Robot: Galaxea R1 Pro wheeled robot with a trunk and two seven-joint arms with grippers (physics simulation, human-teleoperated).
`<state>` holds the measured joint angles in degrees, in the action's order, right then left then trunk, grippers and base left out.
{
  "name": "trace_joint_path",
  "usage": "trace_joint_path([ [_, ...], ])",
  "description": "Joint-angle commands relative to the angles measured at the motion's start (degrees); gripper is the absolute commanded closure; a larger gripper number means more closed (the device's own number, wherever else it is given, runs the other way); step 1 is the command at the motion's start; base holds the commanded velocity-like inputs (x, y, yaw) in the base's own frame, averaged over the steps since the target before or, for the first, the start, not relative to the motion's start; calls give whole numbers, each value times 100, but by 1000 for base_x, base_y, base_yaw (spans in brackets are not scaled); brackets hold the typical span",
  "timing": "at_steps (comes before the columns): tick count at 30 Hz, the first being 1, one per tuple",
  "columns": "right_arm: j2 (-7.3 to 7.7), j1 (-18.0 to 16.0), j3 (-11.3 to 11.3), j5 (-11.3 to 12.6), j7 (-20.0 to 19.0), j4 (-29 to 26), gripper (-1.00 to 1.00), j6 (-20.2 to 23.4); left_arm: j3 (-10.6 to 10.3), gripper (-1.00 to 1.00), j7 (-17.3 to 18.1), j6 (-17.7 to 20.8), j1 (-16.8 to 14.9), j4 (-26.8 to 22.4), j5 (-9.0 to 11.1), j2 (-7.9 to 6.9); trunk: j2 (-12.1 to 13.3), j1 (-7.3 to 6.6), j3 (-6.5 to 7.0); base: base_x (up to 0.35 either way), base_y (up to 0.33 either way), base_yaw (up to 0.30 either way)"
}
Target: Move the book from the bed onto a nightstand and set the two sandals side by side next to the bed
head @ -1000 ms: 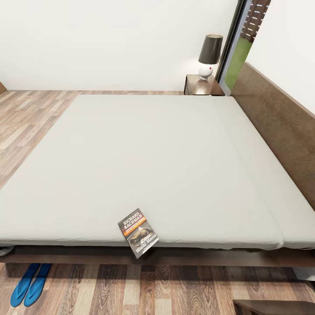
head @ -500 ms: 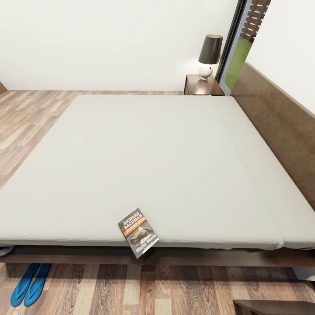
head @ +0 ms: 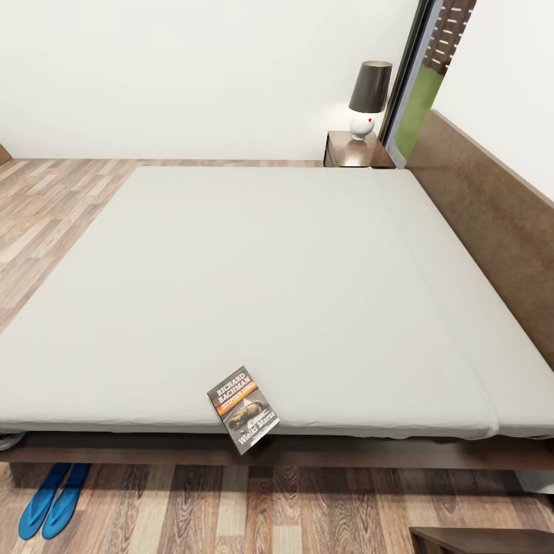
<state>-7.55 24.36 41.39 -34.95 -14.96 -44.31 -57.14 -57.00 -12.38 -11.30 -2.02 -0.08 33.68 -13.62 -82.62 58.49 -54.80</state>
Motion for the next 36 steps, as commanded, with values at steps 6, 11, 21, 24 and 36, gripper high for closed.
trace_joint_path([
  [6, -48, 0, 27, 355, -679, -367, -100, 328, -48, -100, -12, -12, 0, -1, 35, -1, -2, 0, -2, 0, 0, 0],
  [11, -133, 5, 27, 570, -1082, -667, -100, 444, -48, -100, -11, -12, 0, -1, 34, -1, -2, 0, -2, 0, 0, 0],
  [21, -180, 11, -1, 698, -1435, -1151, -100, 1019, -48, -100, -12, -14, 1, -1, 35, -1, -2, 0, -2, 0, 0, 0],
  [24, -190, 14, -16, 709, -1595, -1301, -100, 1146, -48, -100, -11, -13, 0, -1, 36, -1, -2, 0, -2, 0, 0, 0],
  [36, -194, 10, -63, 721, -1785, -1633, -100, 1763, -48, -100, -11, -18, 1, -1, 33, -1, -2, 0, -2, 0, 0, 0],
])
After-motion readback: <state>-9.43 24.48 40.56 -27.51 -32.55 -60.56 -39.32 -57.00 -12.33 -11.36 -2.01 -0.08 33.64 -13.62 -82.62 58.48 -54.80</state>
